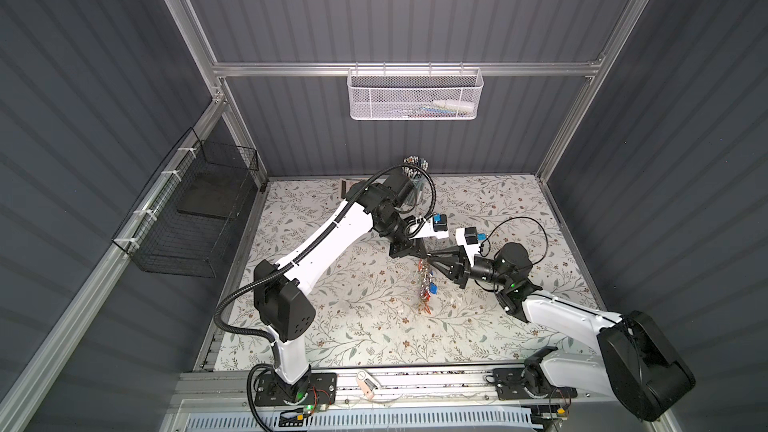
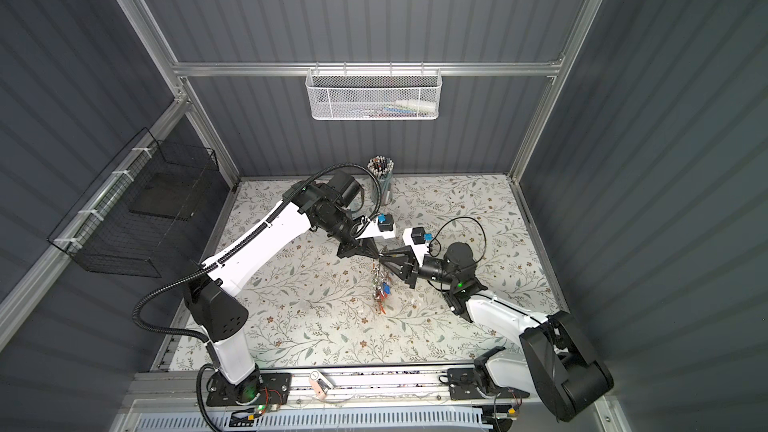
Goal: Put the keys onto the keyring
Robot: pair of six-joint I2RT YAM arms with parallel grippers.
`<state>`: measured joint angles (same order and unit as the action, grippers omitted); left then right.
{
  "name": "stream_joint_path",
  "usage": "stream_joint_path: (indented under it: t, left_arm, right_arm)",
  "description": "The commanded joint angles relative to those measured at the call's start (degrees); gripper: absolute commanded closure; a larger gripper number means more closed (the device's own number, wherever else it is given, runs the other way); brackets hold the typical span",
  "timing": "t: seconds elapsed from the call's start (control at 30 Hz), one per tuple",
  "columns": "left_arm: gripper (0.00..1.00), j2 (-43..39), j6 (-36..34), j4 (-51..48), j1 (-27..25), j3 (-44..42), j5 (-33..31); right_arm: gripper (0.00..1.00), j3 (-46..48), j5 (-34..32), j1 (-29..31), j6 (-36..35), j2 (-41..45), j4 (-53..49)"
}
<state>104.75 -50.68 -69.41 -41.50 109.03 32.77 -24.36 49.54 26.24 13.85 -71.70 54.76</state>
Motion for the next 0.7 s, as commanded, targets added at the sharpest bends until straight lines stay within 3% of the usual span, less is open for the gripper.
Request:
stream_joint_path:
  t: [0.0, 0.37, 0.47, 0.67]
  left_arm:
    - [1.00, 0.3, -1.3, -1.8, -0.5, 2.8, 1.1]
    - [1.00, 1.2, -1.8, -3.0, -0.6, 3.5, 1.1]
    - [1.00, 1.4, -1.6, -2.9, -0.6, 3.6, 1.1]
    - [1.00, 1.1, -0.9, -1.7, -0.7, 3.2, 0.5]
  right_arm:
    - [0.81, -1.5, 0.4, 0.2, -0.2, -0.2, 0.2]
    - [0.89, -1.4, 0.2, 0.2, 0.7, -0.6, 1.4]
    - [1.00, -1.3, 0.3, 0.2, 0.8, -0.8, 1.9]
    - [1.00, -1.2, 0.3, 0.2, 1.1, -0.9, 2.6]
